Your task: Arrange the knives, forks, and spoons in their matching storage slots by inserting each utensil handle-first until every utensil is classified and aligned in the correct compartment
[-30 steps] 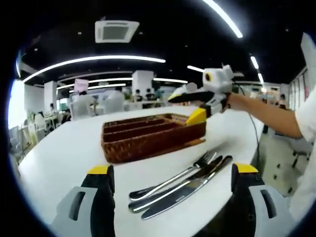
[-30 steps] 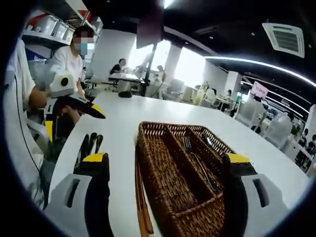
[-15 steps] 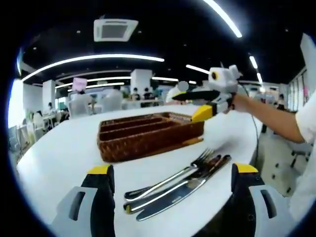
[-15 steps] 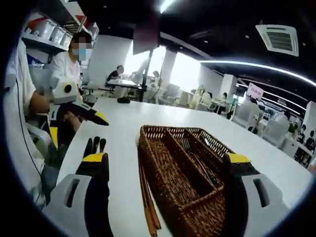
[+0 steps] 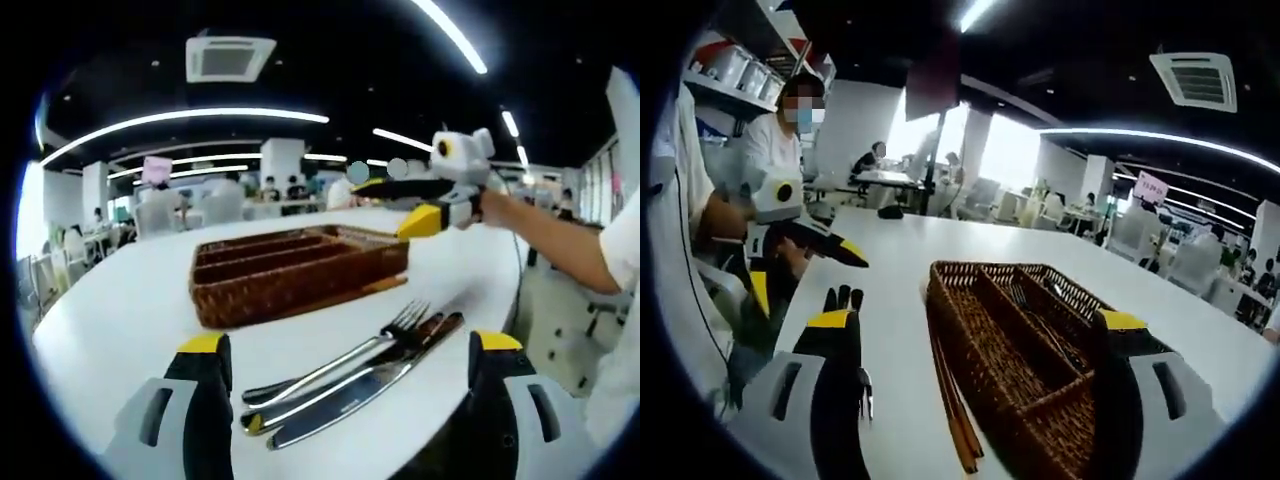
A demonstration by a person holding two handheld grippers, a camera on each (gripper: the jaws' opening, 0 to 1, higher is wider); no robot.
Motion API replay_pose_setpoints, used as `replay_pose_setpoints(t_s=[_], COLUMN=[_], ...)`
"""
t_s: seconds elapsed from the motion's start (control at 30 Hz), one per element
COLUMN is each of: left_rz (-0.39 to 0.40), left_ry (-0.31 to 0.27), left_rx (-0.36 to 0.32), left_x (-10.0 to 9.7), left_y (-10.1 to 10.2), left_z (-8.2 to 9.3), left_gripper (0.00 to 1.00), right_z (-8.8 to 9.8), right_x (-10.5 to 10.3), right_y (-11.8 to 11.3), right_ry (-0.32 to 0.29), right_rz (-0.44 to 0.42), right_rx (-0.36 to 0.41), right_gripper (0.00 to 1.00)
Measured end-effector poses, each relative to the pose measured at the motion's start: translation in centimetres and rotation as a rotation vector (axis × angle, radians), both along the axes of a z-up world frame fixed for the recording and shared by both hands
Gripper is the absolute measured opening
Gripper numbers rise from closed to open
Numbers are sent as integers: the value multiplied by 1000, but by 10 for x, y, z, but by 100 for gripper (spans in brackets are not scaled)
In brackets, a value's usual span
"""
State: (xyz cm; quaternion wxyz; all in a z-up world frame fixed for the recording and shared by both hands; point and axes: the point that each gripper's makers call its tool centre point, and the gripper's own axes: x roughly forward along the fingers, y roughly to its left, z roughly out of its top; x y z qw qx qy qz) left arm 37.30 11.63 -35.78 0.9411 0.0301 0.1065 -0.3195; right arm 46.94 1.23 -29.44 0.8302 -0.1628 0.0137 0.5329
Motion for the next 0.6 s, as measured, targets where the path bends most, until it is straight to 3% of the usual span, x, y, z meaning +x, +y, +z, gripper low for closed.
replay_pose_setpoints(t_s=[0.33, 0.6], left_rz=[-20, -38], left_ry=[-11, -2], left_rx=[19, 26], left_x=[1, 3], left_y=[-4, -8], left_z=[3, 0], left_gripper=[99, 98], right_z=[11, 6], right_x=[-13, -28], right_y=[-4, -10], right_ry=[-19, -11], right_rz=[-3, -14], right_rx=[28, 55], right_gripper=[99, 99])
